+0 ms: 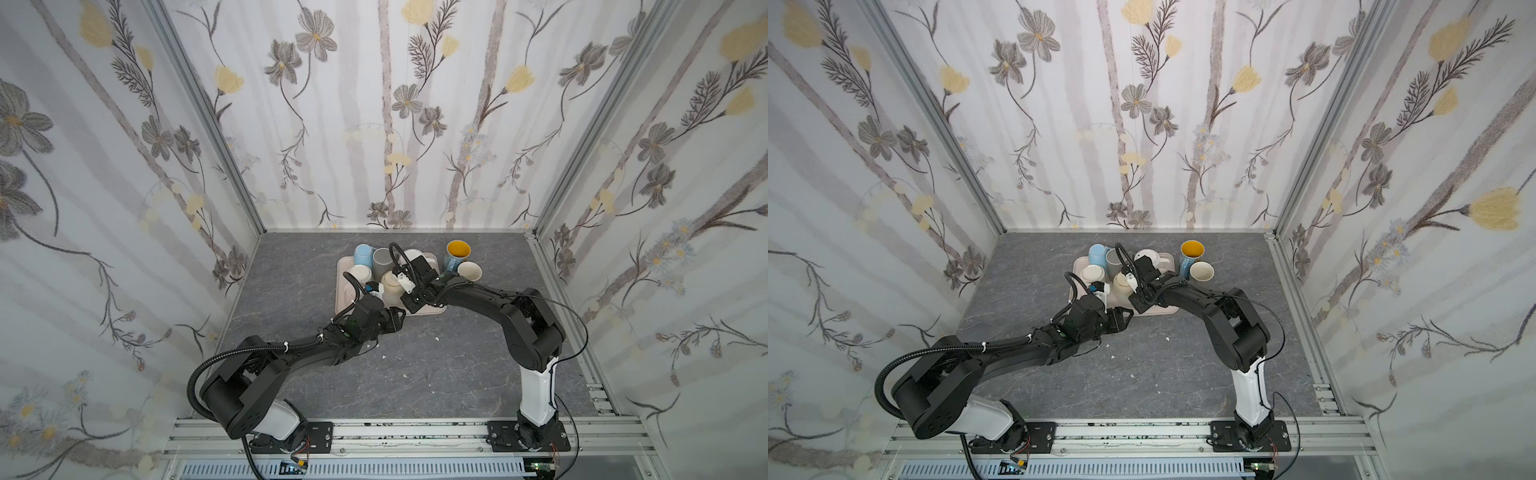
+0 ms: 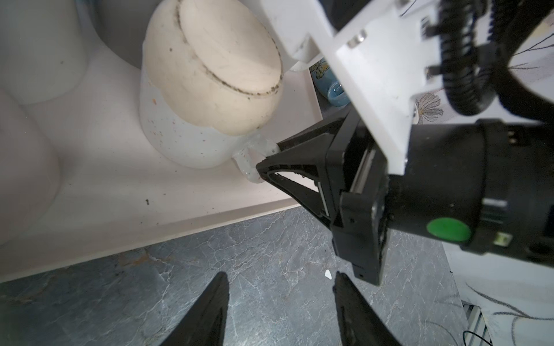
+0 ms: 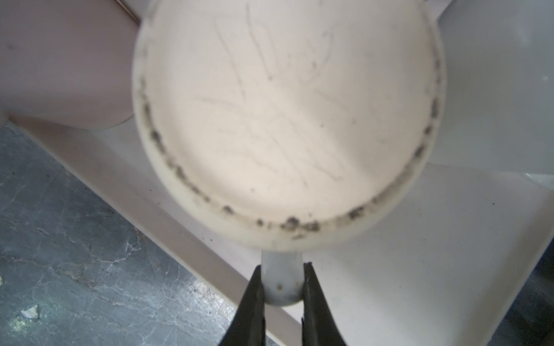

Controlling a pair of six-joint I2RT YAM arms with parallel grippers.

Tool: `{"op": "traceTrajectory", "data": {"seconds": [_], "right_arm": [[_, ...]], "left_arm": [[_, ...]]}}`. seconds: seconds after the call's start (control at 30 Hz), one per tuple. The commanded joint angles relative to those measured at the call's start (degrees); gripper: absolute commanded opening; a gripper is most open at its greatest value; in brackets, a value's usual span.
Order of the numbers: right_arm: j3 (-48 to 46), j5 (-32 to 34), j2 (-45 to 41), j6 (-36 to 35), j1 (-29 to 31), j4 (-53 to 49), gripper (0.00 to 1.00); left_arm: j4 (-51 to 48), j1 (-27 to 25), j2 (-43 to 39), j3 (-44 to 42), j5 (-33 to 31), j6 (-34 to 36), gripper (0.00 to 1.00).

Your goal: Turn the mug right side up

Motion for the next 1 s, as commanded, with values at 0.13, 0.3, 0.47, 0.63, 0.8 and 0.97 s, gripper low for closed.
{"op": "traceTrajectory", "data": {"seconds": [0.13,0.3,0.47,0.63,0.8,0.97], "right_arm": [[-0.06,1.8,-1.03,0.64,1.14,-0.3,0.28],[-0.07,2.71,-1.14,1.48,1.84,0.97,0.32],[0.85,2.97,0.24,1.44,2.25,1.14,0.32],[0.77,3.67,1.13,1.69,2.34,1.74,0.23],[0.28,5.19,-0.26,2.44,2.53,2.43,0.05],[-4.11,7.26,-5.18,3.6,2.59,5.76,0.0]], "left_arm": [[-0.47,-0.02,-0.86,0.19,-1.16,0.21,0.56],[-0.93,-0.01,-1.43,0.11,-1.38,0.32,0.56],[-1.53,-0.01,-1.96,0.2,-1.51,0.54,0.56],[-1.78,-0.01,-2.21,-0.12,-1.45,0.54,0.56],[-1.8,-0.06,-3.47,-1.14,-2.25,0.54,0.56],[-1.57,-0.01,-5.04,-1.72,-2.92,0.72,0.56]]}}
